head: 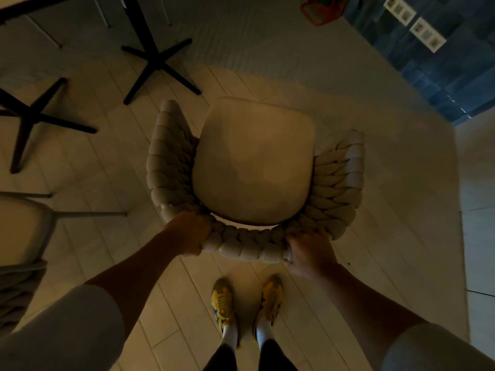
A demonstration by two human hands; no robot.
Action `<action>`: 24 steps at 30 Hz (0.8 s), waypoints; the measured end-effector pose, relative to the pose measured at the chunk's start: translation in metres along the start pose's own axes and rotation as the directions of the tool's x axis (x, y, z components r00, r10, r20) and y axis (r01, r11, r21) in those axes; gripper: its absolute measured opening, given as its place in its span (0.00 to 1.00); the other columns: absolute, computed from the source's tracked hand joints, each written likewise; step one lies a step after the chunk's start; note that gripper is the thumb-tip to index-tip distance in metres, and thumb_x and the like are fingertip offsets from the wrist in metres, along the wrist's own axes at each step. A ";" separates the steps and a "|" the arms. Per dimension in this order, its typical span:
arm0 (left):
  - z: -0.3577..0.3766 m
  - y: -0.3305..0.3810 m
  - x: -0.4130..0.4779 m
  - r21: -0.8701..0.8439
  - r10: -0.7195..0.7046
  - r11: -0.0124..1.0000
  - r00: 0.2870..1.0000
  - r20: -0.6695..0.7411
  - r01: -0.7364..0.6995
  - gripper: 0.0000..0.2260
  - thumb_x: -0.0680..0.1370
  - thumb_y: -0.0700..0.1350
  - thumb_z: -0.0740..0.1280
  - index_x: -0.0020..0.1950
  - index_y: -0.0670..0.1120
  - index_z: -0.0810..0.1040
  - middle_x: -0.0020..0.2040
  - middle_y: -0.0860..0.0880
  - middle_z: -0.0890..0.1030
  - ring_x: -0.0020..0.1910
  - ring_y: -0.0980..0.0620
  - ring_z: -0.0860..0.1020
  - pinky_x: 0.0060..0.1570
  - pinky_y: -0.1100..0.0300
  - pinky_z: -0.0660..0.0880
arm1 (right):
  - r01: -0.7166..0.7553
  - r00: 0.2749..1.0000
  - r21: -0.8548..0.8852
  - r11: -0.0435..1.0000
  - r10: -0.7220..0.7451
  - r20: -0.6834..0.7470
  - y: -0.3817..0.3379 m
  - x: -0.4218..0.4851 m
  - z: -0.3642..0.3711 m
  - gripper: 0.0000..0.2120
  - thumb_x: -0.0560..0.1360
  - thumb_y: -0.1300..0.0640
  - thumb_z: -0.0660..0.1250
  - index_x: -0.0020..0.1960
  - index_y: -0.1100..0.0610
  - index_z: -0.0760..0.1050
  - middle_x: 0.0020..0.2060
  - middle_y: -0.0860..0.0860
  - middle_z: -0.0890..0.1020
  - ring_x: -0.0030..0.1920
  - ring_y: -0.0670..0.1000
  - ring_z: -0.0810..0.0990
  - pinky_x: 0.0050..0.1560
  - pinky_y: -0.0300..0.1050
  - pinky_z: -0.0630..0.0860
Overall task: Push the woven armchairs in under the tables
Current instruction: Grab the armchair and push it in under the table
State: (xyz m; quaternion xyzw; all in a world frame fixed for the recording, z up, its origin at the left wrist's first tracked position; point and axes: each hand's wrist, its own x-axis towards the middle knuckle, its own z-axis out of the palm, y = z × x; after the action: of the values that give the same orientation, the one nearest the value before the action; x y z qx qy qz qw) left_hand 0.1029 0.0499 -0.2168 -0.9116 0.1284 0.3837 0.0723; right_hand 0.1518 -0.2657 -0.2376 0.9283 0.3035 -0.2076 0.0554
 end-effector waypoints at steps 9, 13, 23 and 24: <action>0.005 0.009 -0.001 -0.035 0.017 0.999 0.998 -0.053 -0.019 0.11 0.76 0.50 0.68 0.58 0.53 0.79 0.53 0.52 0.82 0.51 0.50 0.81 0.52 0.56 0.76 | 0.023 0.997 -0.033 0.999 -0.020 0.072 0.007 0.000 -0.009 0.19 0.57 0.43 0.80 0.45 0.46 0.82 0.41 0.45 0.85 0.46 0.52 0.86 0.57 0.53 0.76; 0.006 0.027 -0.001 -0.042 0.025 0.999 0.997 -0.071 -0.028 0.12 0.76 0.50 0.68 0.60 0.54 0.79 0.53 0.52 0.82 0.51 0.49 0.81 0.48 0.57 0.74 | 0.046 0.987 -0.085 0.995 -0.032 0.156 0.019 0.003 -0.011 0.17 0.66 0.44 0.73 0.53 0.47 0.82 0.50 0.47 0.84 0.54 0.52 0.83 0.64 0.48 0.72; -0.004 0.084 0.001 -0.148 -0.082 0.987 0.993 -0.088 0.068 0.11 0.74 0.56 0.69 0.54 0.55 0.80 0.47 0.54 0.82 0.48 0.51 0.81 0.60 0.51 0.77 | 0.136 0.959 -0.134 0.982 -0.097 0.266 0.064 0.001 -0.023 0.18 0.70 0.46 0.73 0.59 0.45 0.81 0.55 0.45 0.83 0.61 0.51 0.81 0.70 0.47 0.67; -0.005 0.089 0.003 -0.176 -0.096 0.981 0.992 -0.085 0.080 0.12 0.74 0.58 0.69 0.54 0.56 0.79 0.47 0.55 0.82 0.48 0.52 0.81 0.61 0.52 0.77 | 0.155 0.962 -0.140 0.978 -0.117 0.248 0.069 0.001 -0.023 0.18 0.70 0.45 0.73 0.59 0.45 0.82 0.55 0.45 0.84 0.60 0.51 0.81 0.70 0.47 0.67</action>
State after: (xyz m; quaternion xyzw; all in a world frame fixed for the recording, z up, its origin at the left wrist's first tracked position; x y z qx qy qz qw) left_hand 0.0822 -0.0368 -0.2183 -0.9361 0.0576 0.3471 0.0042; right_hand 0.2005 -0.3158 -0.2190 0.8662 0.3732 -0.2963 0.1505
